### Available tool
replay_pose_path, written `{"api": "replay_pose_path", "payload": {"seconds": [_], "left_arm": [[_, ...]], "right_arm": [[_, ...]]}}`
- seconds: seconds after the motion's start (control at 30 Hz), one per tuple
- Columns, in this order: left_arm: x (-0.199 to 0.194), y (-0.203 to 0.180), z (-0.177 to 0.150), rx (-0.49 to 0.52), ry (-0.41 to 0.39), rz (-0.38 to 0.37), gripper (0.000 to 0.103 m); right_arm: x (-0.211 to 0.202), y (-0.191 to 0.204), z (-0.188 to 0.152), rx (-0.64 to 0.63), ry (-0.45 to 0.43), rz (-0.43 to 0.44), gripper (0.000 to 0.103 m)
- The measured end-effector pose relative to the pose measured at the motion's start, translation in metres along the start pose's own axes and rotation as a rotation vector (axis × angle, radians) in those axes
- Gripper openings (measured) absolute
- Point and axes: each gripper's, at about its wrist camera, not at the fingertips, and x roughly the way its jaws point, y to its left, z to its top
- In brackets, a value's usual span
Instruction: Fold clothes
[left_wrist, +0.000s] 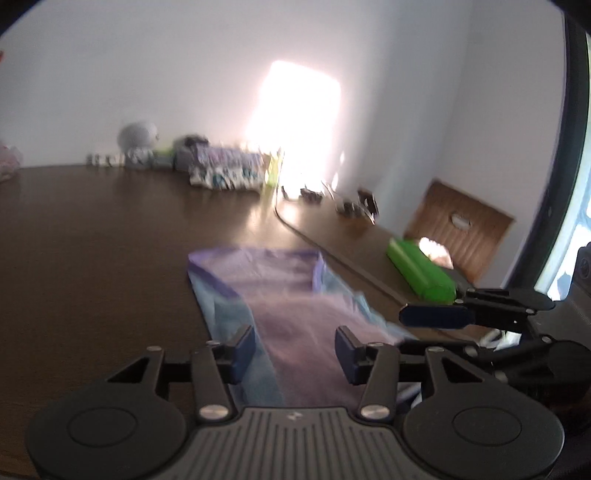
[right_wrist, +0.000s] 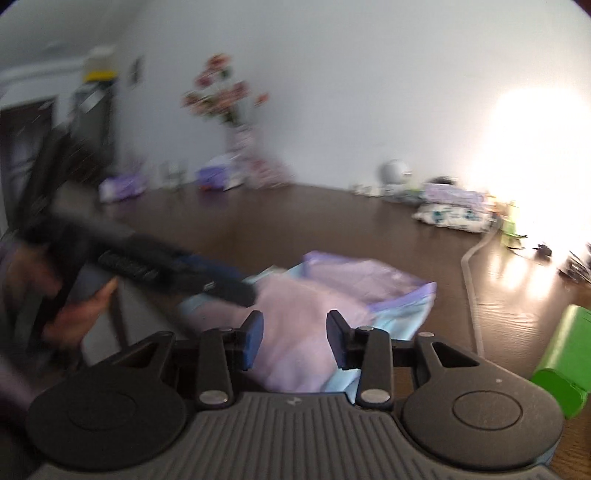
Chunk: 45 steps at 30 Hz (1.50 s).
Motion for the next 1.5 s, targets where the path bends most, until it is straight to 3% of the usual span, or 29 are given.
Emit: {"api": "replay_pose_path", "payload": {"seconds": [0.1,0.23,0.3,0.37,0.47,0.57,0.63,0.73,0.8,0.83,1.0,1.03,1.1,1.17,1.23,1.3,1.33,1.43,1.5], "left_arm": [[0.011,-0.003,-0.005,0.007,0.009,0.040,0.048],[0.026,-0.004,0.003,-0.004,0.013,0.065,0.053],[0.030,-0.006,0.002,0.019,0.007,0.075,0.063],[0.035,-0.008,0.002,0.044,0.001,0.084,0.066],[0.019,0.004,0.005,-0.040,-0.037,0.031,0.066],[-0.003,0.013,0.003,-0.079,-0.126,-0.030,0.067],[-0.014,0.012,-0.002,-0.039,-0.171,-0.080,0.067],[-0.011,0.001,-0.006,0.037,-0.133,-0.111,0.057],[0.000,-0.002,-0.009,0.087,-0.070,-0.070,0.035],[0.006,-0.003,-0.011,0.105,-0.041,-0.048,0.035],[0.009,0.007,-0.007,0.075,-0.025,-0.092,0.038],[0.010,0.010,-0.006,0.065,-0.017,-0.093,0.040],[0.014,0.014,-0.005,0.069,0.010,-0.074,0.055],[0.011,0.021,0.003,0.054,0.029,-0.105,0.057],[0.004,0.036,0.022,0.012,0.004,-0.152,0.059],[0.011,0.053,0.048,-0.026,-0.008,-0.084,0.088],[0.018,0.062,0.062,-0.051,0.000,-0.030,0.090],[0.055,0.085,0.091,-0.113,-0.018,0.067,0.086],[0.079,0.098,0.106,-0.142,-0.004,0.095,0.082]], "right_arm": [[0.010,0.003,-0.010,-0.036,0.037,-0.003,0.041],[0.018,-0.013,-0.007,0.022,0.042,0.014,0.042],[0.022,-0.024,-0.008,0.047,0.060,0.015,0.049],[0.021,-0.031,-0.006,0.064,0.072,0.020,0.049],[0.011,-0.035,0.002,0.096,0.034,0.024,0.050],[0.017,-0.043,0.008,0.150,0.024,0.021,0.050],[0.023,-0.047,0.007,0.185,0.033,0.024,0.049],[0.034,-0.052,0.002,0.226,0.054,0.009,0.047],[0.036,-0.053,-0.001,0.246,0.048,-0.003,0.047],[0.036,-0.053,-0.002,0.256,0.043,-0.008,0.047],[0.029,-0.054,0.002,0.273,0.022,-0.011,0.047],[0.026,-0.056,0.003,0.278,0.004,-0.013,0.047],[0.030,-0.059,0.004,0.264,0.041,-0.036,0.047],[0.037,-0.064,0.004,0.263,0.090,-0.018,0.047],[0.037,-0.075,0.019,0.284,0.077,-0.016,0.047],[0.042,-0.090,0.036,0.317,0.068,-0.040,0.053],[0.048,-0.101,0.046,0.344,0.066,-0.074,0.055],[0.092,-0.138,0.069,0.423,0.189,-0.206,0.059],[0.116,-0.151,0.076,0.440,0.221,-0.210,0.058]]}}
